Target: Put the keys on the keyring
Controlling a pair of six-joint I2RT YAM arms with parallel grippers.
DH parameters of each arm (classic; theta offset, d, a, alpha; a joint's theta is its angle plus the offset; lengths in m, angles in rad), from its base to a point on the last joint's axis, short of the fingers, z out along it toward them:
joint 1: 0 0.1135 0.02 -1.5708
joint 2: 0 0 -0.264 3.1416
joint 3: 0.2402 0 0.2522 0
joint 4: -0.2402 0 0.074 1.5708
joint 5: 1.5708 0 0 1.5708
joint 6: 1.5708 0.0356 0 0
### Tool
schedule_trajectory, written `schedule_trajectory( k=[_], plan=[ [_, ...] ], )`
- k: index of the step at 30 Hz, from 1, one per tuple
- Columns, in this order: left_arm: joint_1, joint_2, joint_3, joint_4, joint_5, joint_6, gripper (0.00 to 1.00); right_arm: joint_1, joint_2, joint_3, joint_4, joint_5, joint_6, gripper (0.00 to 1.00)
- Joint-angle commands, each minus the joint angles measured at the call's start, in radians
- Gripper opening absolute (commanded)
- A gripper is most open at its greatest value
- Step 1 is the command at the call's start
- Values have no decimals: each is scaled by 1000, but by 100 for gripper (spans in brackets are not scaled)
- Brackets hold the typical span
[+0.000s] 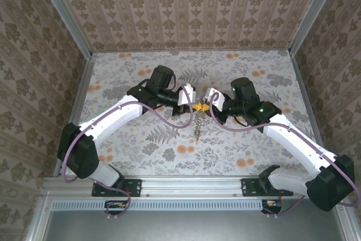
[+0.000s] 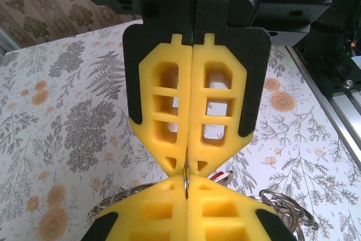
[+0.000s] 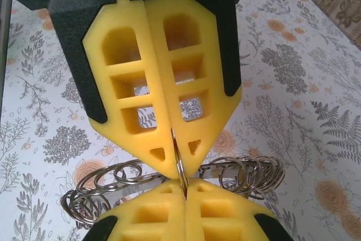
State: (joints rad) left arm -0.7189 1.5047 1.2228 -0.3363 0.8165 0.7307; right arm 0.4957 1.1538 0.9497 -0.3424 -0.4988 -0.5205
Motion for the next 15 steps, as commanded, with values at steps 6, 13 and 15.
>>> schedule_trajectory(
  k=[6, 13, 15],
  plan=[
    [17, -13, -38, 101, 105, -65, 0, 4, -51, -38, 119, 2, 14, 7],
    [30, -38, -106, 278, 180, -173, 0, -9, -27, -110, 253, -52, 87, 12],
    [32, -42, -124, 327, 196, -202, 0, -15, -18, -115, 269, -58, 95, 12]
  ],
)
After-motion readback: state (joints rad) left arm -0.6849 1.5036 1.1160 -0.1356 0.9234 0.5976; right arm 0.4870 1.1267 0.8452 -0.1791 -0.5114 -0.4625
